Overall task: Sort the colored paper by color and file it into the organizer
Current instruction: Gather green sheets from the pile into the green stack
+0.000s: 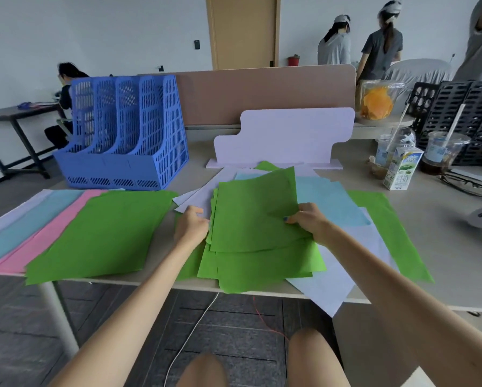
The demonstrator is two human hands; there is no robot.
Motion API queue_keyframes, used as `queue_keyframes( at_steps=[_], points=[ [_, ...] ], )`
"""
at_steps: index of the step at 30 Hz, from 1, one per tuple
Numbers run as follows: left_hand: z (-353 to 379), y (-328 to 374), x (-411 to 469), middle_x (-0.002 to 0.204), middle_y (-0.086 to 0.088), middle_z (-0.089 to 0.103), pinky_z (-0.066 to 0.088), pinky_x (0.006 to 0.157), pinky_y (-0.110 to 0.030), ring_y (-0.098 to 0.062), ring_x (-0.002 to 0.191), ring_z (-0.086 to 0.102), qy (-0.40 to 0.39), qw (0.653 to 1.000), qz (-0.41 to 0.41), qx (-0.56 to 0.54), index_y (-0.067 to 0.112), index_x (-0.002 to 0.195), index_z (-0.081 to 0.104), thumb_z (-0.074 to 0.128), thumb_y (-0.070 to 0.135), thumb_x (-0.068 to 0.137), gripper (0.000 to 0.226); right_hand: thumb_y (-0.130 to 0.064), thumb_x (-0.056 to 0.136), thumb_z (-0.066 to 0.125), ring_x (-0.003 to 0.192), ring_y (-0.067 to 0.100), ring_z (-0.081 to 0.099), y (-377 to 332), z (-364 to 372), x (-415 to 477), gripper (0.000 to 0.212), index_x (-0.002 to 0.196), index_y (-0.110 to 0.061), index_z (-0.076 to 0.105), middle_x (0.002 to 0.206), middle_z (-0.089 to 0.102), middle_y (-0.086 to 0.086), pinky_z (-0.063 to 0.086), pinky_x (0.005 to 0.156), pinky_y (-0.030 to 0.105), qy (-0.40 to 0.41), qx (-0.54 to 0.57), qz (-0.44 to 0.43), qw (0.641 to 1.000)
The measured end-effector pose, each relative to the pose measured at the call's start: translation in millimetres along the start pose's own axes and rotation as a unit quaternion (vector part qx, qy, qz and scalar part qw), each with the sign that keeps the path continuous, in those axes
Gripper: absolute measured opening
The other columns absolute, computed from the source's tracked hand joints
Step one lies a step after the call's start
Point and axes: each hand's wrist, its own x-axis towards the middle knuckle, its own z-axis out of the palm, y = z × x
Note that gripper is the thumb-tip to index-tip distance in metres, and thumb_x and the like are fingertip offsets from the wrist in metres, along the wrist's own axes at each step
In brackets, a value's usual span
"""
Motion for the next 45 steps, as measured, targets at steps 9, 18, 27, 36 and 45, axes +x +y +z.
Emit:
queue_keyframes(
  at_steps=[9, 18, 27, 36, 45],
  points=[
    [-24, -16, -14, 0.121, -0.017, 0.052, 0.045, 0.074, -0.030, -0.031, 0.109, 0.050, 0.082, 0.964, -0.057, 0.248, 0.003, 0.121, 0.047, 0.074, 0.034, 0.080, 0.059, -0.006, 0.076, 0.070, 0.079, 0.025, 0.059, 12, 23, -13, 0.013, 0.076, -0.010, 0.058, 0.082, 0.060, 0.010, 0.044, 0.066, 0.028, 0.057, -0.146, -0.033, 0.987],
    [-36, -1, -6, 0.095, -0.009, 0.062, 0.058, 0.071, -0.032, -0.020, 0.072, 0.062, 0.072, 0.982, -0.142, 0.102, -0.003, 0.114, 0.054, 0.072, 0.007, 0.081, 0.040, -0.009, 0.080, 0.069, 0.069, 0.020, 0.052, 17, 26, -15, 0.016, 0.075, -0.012, 0.055, 0.074, 0.055, 0.004, 0.035, 0.051, 0.023, 0.065, -0.165, -0.039, 0.983],
    [-33, 3, -9, 0.124, -0.016, 0.056, 0.047, 0.068, -0.034, -0.030, 0.092, 0.060, 0.049, 0.990, 0.001, 0.131, -0.001, 0.120, 0.049, 0.044, 0.008, 0.096, 0.026, -0.009, 0.077, 0.070, 0.078, 0.026, 0.061, 21, 25, -10, 0.013, 0.088, -0.006, 0.063, 0.084, 0.063, 0.010, 0.048, 0.067, 0.030, 0.058, -0.145, -0.032, 0.987],
    [-87, 47, -18, 0.086, -0.015, 0.066, 0.051, 0.060, -0.041, -0.028, 0.070, 0.058, 0.222, 0.926, 0.201, 0.230, 0.002, 0.115, 0.049, 0.044, 0.004, 0.098, 0.017, -0.007, 0.077, 0.071, 0.073, 0.024, 0.060, 20, 24, -11, 0.014, 0.086, -0.003, 0.062, 0.082, 0.064, 0.013, 0.049, 0.066, 0.031, 0.056, -0.127, -0.022, 0.990],
    [-154, 104, -23, 0.071, -0.021, 0.061, 0.037, 0.050, -0.041, -0.032, 0.057, 0.053, 0.350, 0.864, 0.282, 0.225, -0.003, 0.113, 0.047, 0.038, -0.001, 0.098, 0.018, -0.002, 0.073, 0.070, 0.081, 0.034, 0.068, 22, 23, -6, 0.019, 0.091, 0.003, 0.065, 0.088, 0.069, 0.021, 0.056, 0.073, 0.043, 0.027, -0.120, -0.008, 0.992]
  ],
)
